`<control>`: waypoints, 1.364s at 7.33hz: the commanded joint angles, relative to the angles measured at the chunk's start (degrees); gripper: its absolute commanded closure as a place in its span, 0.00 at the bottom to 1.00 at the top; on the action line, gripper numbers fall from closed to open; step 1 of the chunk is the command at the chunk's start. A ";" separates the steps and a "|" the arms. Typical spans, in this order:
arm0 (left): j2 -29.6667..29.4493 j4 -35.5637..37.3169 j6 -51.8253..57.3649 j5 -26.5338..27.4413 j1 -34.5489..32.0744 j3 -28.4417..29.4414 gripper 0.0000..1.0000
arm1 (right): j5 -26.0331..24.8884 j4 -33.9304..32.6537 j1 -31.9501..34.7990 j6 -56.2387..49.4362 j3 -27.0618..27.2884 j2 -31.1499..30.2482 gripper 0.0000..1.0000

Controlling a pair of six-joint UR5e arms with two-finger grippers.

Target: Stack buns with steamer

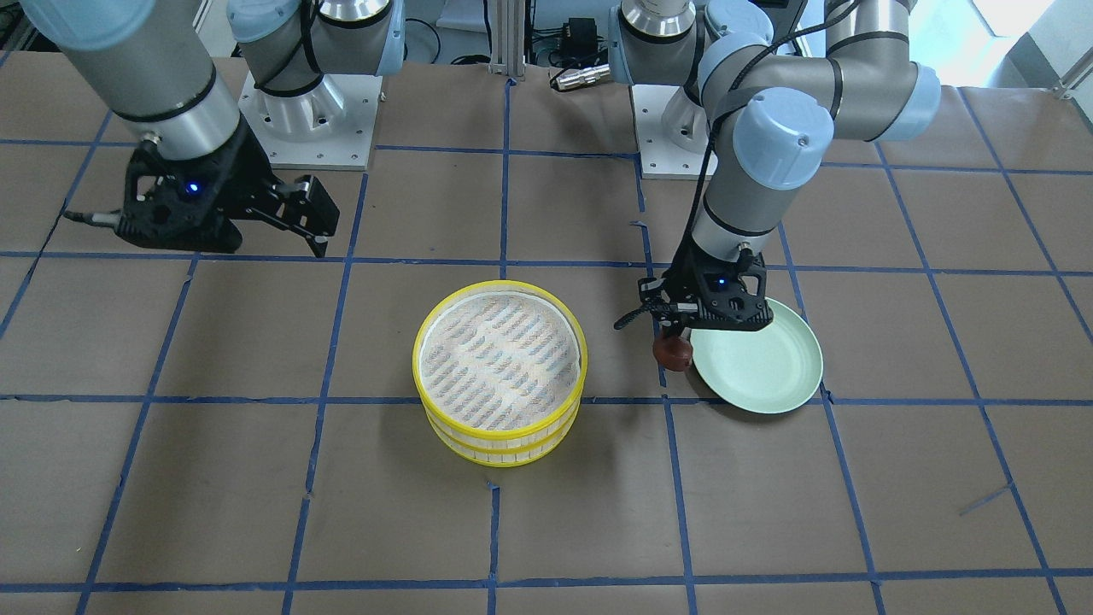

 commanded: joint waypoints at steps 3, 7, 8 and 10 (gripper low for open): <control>-2.50 0.77 -26.11 -6.78 -14.80 10.73 0.98 | -0.34 11.38 1.07 2.65 -8.04 -2.48 0.00; -5.67 0.68 -25.35 -6.61 -15.52 10.30 0.25 | -2.18 11.15 1.61 2.74 -12.53 1.55 0.00; -5.67 0.59 -25.78 -6.60 -15.52 10.21 0.00 | -2.19 11.24 1.61 2.65 -14.03 2.62 0.00; -5.50 0.50 -25.26 -6.60 -15.52 10.12 0.00 | -1.75 10.72 1.61 1.96 -13.09 2.54 0.00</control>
